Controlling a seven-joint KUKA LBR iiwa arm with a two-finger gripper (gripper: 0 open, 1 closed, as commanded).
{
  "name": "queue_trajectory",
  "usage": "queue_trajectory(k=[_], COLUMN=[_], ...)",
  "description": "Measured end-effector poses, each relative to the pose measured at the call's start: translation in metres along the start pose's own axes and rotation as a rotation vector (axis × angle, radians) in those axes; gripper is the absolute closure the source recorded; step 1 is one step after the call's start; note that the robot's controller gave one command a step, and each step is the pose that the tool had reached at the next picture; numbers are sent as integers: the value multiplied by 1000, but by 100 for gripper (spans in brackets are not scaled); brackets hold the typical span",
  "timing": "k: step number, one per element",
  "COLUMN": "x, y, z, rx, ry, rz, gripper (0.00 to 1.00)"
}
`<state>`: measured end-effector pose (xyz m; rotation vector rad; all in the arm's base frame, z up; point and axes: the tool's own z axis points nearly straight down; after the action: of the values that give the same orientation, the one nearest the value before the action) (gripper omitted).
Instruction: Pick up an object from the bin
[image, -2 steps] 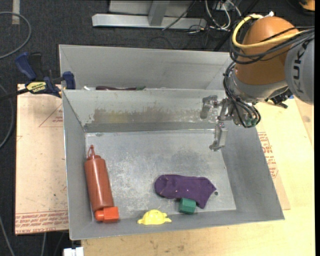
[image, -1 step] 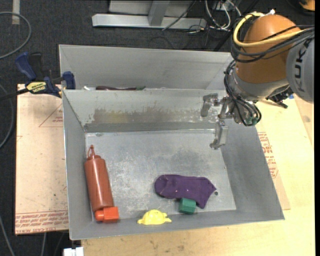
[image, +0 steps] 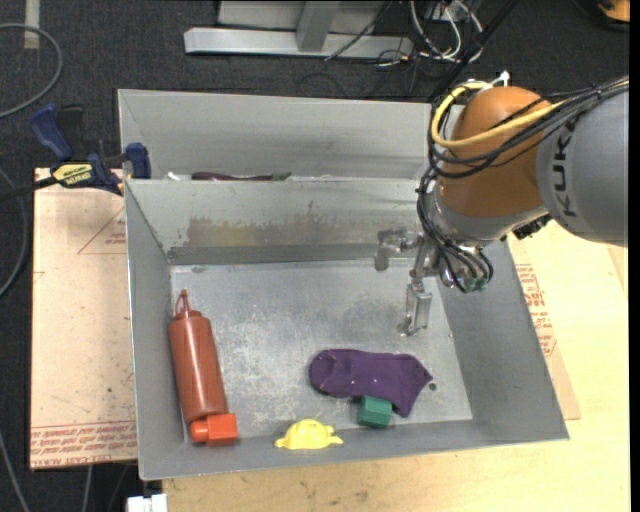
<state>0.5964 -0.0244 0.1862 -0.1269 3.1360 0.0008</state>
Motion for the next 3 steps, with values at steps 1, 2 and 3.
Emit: queue_trajectory(k=[1,2,3], x=[53,58,72], y=[27,42,52], z=[26,27,86], rx=[-1,-1,-2], ry=[3,0,-4], rz=[-165,-140,-95], gripper=[0,0,0])
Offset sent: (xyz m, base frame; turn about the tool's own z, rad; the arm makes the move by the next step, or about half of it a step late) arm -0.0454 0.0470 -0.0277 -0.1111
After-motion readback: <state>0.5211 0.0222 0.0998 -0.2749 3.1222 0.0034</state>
